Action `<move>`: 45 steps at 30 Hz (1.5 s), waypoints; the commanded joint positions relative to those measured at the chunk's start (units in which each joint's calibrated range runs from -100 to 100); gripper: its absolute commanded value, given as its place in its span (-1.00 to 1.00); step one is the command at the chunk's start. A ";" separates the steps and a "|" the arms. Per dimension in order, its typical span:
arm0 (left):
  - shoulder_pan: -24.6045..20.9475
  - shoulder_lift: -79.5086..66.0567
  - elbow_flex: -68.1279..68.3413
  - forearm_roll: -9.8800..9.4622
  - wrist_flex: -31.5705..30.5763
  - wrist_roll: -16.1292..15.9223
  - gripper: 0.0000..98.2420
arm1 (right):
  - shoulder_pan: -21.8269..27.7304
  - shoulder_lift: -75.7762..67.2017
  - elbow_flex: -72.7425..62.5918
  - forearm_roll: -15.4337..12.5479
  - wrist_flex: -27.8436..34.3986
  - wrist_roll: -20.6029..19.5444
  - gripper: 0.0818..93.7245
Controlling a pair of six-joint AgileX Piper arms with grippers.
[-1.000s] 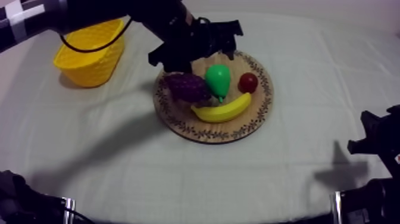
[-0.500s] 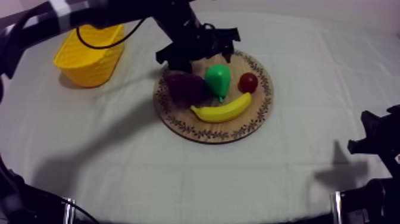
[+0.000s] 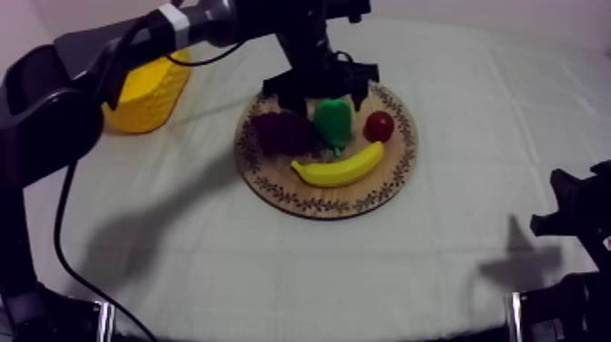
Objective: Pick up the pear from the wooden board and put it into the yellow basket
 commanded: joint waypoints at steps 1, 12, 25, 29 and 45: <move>-0.05 1.86 -2.49 0.06 2.50 -0.14 0.42 | -0.09 -0.02 0.04 0.04 0.01 -0.01 -0.99; -0.53 8.74 -11.72 0.18 9.65 -0.60 0.32 | -0.17 -0.02 0.04 0.05 0.01 0.01 -0.99; -0.09 8.54 -15.65 -1.75 13.07 0.34 -0.05 | -0.38 -0.02 0.04 0.05 0.01 0.01 -0.99; 0.34 1.55 -13.31 -4.27 14.40 1.11 -0.06 | -0.34 -0.02 0.04 0.05 0.01 0.01 -0.99; -13.04 -30.43 9.84 -10.39 15.18 0.81 -0.06 | -0.02 -0.02 0.04 0.05 0.01 0.01 -0.99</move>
